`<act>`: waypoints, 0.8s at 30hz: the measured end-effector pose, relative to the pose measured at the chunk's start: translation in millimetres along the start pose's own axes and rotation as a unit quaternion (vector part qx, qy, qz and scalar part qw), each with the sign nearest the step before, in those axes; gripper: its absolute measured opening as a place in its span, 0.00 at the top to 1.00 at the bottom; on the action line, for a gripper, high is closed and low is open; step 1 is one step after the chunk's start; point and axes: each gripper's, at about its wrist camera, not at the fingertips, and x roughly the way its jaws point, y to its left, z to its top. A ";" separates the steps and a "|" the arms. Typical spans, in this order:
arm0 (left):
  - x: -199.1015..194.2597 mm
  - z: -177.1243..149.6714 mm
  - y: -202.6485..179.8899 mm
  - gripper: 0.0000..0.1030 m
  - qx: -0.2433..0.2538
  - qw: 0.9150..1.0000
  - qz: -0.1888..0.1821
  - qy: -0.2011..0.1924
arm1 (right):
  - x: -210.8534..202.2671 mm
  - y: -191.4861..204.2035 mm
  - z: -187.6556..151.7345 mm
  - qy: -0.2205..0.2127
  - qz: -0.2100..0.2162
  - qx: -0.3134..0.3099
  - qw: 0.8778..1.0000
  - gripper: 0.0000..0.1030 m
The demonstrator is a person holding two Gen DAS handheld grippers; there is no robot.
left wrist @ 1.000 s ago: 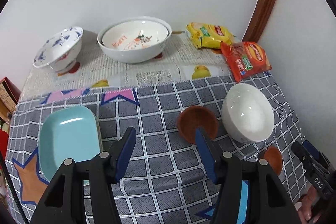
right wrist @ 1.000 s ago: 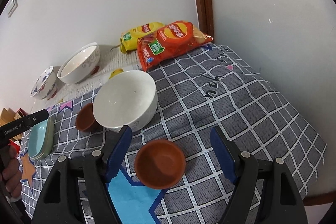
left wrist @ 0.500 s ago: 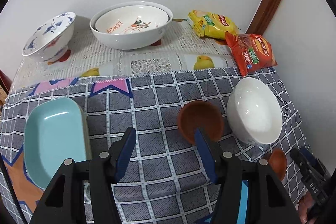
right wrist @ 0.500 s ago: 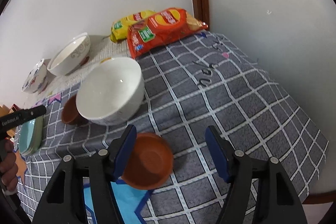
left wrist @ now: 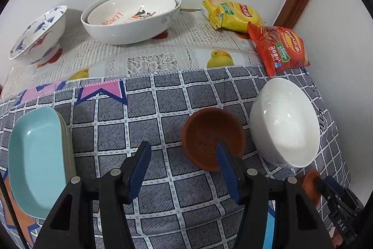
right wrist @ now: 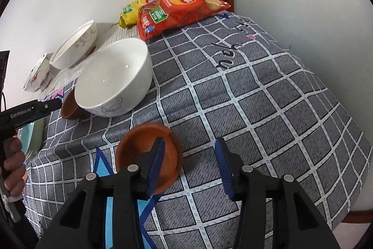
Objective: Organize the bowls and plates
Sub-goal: 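Close the left tool on one brown bowl rim while the right tool closes on the other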
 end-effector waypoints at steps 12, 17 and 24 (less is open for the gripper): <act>16.1 1.6 4.0 0.53 -0.011 1.000 -0.005 0.008 | 19.6 3.3 -3.1 0.018 0.003 -0.002 1.000 0.61; 24.0 2.8 3.9 0.54 -0.013 1.000 -0.010 0.017 | 19.8 2.5 -4.2 0.007 -0.002 0.001 1.000 0.61; 30.7 3.3 3.5 0.61 -0.015 0.999 -0.016 0.023 | 22.1 5.3 -4.1 -0.002 -0.004 -0.012 1.000 0.61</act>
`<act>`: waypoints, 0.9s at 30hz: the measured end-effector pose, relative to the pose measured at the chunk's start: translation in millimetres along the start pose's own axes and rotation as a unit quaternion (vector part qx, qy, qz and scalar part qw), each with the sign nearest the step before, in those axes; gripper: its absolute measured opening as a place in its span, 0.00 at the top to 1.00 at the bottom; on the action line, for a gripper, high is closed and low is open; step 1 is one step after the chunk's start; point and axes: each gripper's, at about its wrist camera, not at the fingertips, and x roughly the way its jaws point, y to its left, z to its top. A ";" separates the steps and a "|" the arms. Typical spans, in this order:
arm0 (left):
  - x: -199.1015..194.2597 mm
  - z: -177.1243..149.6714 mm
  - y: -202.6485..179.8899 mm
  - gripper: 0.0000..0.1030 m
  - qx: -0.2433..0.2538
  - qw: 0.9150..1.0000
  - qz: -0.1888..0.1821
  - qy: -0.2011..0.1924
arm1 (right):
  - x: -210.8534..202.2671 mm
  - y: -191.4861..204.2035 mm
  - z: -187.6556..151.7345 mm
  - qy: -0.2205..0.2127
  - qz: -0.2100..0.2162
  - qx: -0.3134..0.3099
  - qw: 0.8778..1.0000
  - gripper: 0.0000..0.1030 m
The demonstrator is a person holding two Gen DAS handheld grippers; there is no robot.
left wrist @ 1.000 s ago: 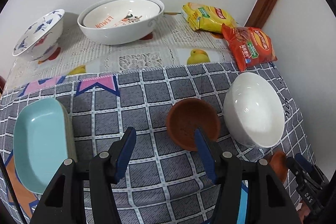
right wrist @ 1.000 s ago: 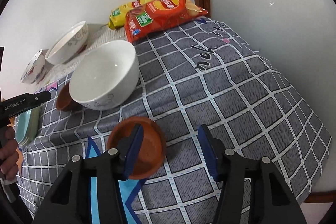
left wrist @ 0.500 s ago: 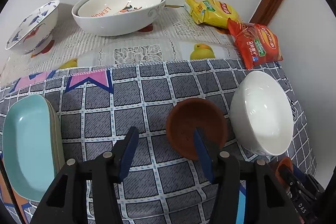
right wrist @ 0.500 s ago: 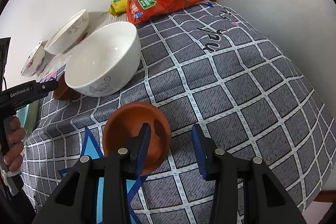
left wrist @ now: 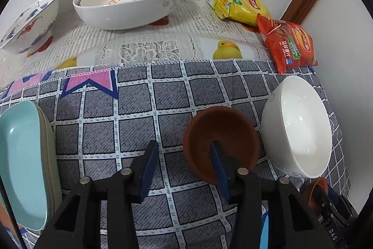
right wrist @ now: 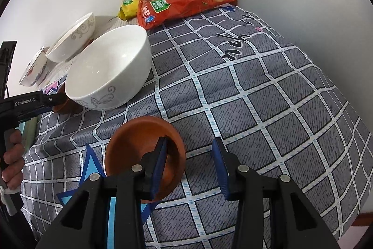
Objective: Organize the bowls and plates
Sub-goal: 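Close the left tool on one brown bowl rim while the right tool closes on the other, then lift both brown bowls with both tools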
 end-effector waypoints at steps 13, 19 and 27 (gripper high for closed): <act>9.3 -3.0 -4.3 0.79 0.012 1.000 -0.010 0.012 | 1.6 3.1 1.6 -0.002 -0.003 -0.017 1.000 0.66; 9.5 -3.2 -7.3 0.83 0.016 1.000 -0.009 0.012 | 1.5 4.8 2.0 0.000 0.003 -0.017 1.000 0.74; 3.6 -3.3 -5.5 0.90 0.013 1.000 -0.021 0.008 | 0.7 11.3 2.5 0.000 0.002 -0.016 1.000 0.83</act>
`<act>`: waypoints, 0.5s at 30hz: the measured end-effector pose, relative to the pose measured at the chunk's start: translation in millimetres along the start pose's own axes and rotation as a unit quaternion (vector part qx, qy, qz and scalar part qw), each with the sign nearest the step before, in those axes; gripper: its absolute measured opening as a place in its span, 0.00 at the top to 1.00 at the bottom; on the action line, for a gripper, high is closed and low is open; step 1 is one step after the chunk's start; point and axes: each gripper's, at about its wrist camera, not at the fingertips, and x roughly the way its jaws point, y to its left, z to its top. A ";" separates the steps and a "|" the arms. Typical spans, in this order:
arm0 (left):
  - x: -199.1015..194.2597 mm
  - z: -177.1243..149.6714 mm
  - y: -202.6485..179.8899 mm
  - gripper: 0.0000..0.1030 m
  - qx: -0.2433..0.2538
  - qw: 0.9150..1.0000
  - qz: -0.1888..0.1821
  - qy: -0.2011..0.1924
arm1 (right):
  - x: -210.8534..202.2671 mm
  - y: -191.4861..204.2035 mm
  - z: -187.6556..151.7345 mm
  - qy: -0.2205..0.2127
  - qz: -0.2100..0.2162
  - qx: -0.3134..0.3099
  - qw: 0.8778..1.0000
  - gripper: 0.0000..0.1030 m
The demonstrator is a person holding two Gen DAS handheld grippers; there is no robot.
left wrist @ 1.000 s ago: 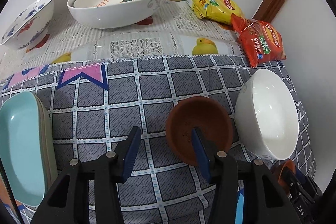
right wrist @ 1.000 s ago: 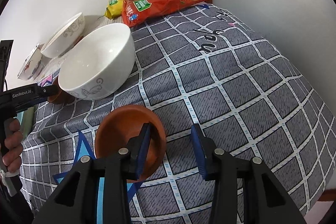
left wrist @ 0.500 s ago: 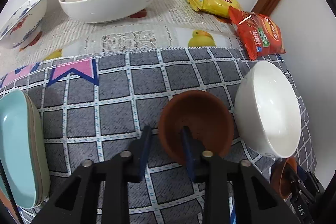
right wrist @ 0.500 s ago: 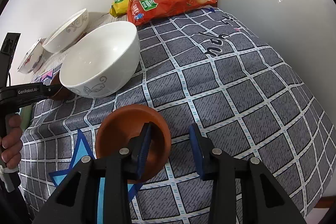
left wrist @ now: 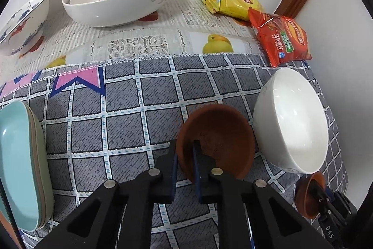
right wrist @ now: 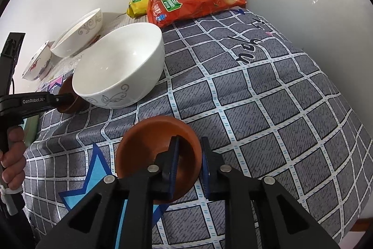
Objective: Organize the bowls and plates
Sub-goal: 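Lift both brown bowls with both tools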
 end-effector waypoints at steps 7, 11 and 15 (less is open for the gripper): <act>-14.9 -3.0 -0.8 0.92 0.004 1.000 -0.006 -0.010 | -3.3 -0.4 0.3 -0.002 0.007 0.013 1.000 0.89; -20.5 -5.2 -2.6 0.92 0.010 1.000 -0.007 -0.011 | -5.9 1.7 -1.3 -0.006 0.006 0.016 1.000 0.90; -22.5 -9.0 -2.2 0.92 0.011 1.000 -0.008 -0.008 | -8.4 3.2 -1.9 -0.008 0.005 0.020 1.000 0.91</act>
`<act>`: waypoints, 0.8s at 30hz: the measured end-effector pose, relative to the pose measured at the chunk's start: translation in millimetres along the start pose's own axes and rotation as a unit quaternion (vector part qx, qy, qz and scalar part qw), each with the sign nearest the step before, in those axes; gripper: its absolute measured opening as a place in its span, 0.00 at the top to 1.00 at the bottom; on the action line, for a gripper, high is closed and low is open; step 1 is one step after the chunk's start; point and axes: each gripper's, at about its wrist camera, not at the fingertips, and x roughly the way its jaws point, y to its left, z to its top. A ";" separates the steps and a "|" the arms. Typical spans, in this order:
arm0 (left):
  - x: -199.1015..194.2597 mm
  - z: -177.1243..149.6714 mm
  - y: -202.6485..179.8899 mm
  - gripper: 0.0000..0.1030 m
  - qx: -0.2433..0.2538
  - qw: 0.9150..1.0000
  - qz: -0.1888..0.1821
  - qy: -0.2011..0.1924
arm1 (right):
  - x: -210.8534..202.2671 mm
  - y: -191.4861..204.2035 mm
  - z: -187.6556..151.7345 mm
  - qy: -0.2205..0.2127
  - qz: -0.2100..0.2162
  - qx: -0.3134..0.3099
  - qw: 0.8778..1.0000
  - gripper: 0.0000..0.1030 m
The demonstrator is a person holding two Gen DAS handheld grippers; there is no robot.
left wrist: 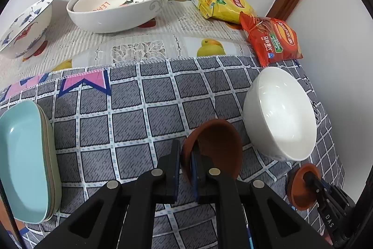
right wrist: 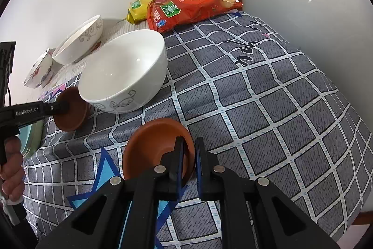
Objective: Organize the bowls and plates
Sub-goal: 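Lift both brown bowls with both tools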
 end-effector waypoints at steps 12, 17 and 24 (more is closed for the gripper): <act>-21.2 -4.0 -4.0 0.92 0.007 1.000 -0.004 -0.015 | -10.4 2.1 -1.2 -0.008 0.005 0.020 1.000 0.91; -29.0 -5.6 -4.8 0.92 0.006 1.000 -0.010 -0.019 | -20.2 4.8 0.6 -0.017 0.011 0.022 1.000 0.91; -39.5 -7.5 -2.9 0.92 0.003 1.000 -0.013 -0.024 | -37.7 7.3 4.0 -0.033 0.015 0.024 0.999 0.91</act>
